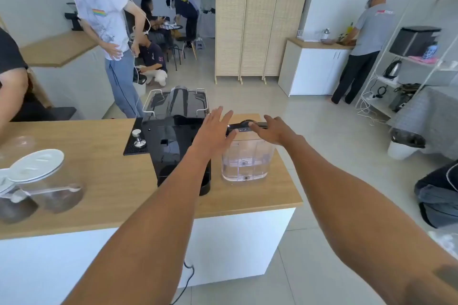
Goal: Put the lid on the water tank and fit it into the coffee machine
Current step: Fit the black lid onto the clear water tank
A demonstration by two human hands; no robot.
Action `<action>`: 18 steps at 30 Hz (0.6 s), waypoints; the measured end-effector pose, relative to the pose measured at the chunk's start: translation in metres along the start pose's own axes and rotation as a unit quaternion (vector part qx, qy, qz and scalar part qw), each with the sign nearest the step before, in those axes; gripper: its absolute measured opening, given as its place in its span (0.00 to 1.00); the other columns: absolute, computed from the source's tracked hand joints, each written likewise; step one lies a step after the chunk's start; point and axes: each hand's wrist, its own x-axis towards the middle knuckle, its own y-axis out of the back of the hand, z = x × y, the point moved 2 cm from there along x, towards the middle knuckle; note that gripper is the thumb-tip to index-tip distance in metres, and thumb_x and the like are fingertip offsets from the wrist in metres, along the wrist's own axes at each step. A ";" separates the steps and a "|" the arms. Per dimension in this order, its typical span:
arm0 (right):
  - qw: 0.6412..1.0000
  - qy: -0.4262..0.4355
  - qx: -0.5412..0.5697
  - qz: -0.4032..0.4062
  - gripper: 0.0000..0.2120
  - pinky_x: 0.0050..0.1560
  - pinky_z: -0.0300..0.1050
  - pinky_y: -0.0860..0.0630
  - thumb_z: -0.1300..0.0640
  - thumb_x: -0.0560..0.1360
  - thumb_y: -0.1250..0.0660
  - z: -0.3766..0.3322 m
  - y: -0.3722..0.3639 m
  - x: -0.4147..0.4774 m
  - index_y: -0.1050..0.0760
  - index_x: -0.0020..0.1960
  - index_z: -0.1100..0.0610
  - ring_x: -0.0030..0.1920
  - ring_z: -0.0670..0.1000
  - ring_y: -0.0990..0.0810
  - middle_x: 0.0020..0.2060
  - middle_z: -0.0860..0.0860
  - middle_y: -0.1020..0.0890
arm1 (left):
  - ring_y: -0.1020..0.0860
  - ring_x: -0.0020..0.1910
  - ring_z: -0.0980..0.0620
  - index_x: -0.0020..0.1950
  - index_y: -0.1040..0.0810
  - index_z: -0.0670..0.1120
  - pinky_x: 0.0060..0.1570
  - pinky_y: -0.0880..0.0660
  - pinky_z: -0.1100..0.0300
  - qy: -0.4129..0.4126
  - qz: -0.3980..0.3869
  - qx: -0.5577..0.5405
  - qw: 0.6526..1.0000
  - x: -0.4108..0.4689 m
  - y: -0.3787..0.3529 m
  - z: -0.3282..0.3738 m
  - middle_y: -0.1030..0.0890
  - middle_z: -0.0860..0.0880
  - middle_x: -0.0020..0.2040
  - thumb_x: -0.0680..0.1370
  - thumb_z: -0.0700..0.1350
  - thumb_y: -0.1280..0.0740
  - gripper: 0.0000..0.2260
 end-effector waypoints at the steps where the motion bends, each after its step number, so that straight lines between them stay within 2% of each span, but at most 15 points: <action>1: 1.000 0.001 0.003 -0.002 0.50 0.71 0.63 0.33 0.22 0.69 0.47 0.005 0.000 -0.001 0.43 0.80 0.52 0.74 0.66 0.34 0.75 0.61 0.36 | 0.44 0.81 0.38 0.82 0.43 0.45 0.80 0.46 0.46 0.001 -0.009 -0.003 1.000 0.000 -0.008 0.005 0.43 0.39 0.82 0.85 0.53 0.41 0.28; 6: 1.000 -0.010 0.011 -0.018 0.51 0.71 0.64 0.33 0.20 0.67 0.47 0.030 0.005 0.000 0.45 0.81 0.49 0.73 0.66 0.33 0.74 0.60 0.36 | 0.49 0.83 0.40 0.84 0.49 0.46 0.80 0.50 0.46 0.087 -0.061 -0.059 0.993 0.002 -0.032 0.018 0.49 0.39 0.84 0.85 0.54 0.43 0.30; 12: 0.998 0.006 0.035 -0.047 0.52 0.67 0.63 0.29 0.19 0.63 0.49 0.052 0.006 0.013 0.42 0.78 0.49 0.68 0.65 0.28 0.68 0.61 0.31 | 0.50 0.83 0.38 0.84 0.55 0.47 0.80 0.47 0.41 0.203 -0.094 -0.138 0.965 0.005 -0.048 0.015 0.51 0.38 0.84 0.85 0.57 0.45 0.32; 18: 0.996 0.013 0.075 -0.041 0.43 0.71 0.61 0.33 0.29 0.77 0.46 0.059 0.001 0.029 0.50 0.82 0.54 0.74 0.65 0.34 0.74 0.64 0.37 | 0.36 0.79 0.40 0.84 0.57 0.45 0.74 0.36 0.44 0.316 -0.052 -0.246 0.915 0.020 -0.053 0.015 0.41 0.40 0.82 0.83 0.62 0.45 0.37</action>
